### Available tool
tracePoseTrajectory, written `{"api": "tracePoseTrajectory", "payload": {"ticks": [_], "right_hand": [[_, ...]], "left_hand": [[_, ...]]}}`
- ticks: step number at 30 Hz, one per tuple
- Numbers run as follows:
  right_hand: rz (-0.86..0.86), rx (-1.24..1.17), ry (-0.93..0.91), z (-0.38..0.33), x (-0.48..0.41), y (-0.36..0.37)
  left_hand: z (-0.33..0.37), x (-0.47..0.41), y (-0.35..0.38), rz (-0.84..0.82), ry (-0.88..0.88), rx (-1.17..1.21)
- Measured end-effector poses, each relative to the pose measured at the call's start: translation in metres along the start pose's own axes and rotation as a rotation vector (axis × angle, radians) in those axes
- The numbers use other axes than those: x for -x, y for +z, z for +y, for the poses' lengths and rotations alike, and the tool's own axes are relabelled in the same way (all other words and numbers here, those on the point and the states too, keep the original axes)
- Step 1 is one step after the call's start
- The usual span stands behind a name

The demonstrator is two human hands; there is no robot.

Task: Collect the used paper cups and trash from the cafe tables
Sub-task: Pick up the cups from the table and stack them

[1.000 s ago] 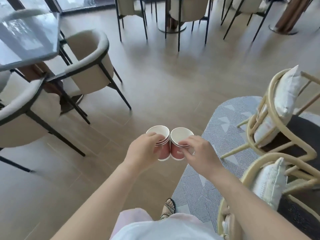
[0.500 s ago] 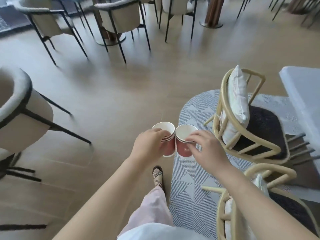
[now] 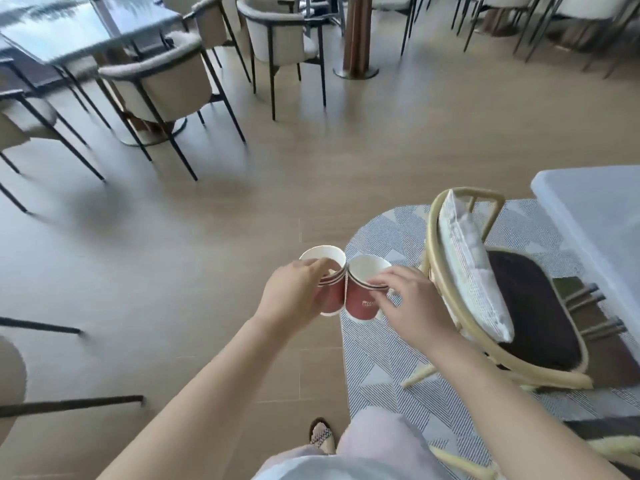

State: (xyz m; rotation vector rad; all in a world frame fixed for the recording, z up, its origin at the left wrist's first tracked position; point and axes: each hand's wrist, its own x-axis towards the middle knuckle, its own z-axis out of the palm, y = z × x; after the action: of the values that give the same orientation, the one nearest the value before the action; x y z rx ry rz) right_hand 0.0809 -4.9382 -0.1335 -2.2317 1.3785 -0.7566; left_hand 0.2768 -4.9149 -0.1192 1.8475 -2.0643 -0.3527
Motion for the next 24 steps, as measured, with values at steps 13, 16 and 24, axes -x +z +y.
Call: {"api": "tracePoseTrajectory", "payload": {"ticks": [13, 16, 24], "right_hand": [[0.124, 0.023, 0.077, 0.075, -0.173, -0.007], [0.152, 0.041, 0.113, 0.109, -0.224, -0.021], [0.234, 0.087, 0.177, 0.176, -0.319, -0.062]], "left_hand": [[-0.035, -0.219, 0.013, -0.016, 0.137, -0.028], [-0.029, -0.288, 0.02, -0.03, 0.163, -0.012], [-0.003, -0.429, 0.033, -0.052, 0.255, -0.024]]}}
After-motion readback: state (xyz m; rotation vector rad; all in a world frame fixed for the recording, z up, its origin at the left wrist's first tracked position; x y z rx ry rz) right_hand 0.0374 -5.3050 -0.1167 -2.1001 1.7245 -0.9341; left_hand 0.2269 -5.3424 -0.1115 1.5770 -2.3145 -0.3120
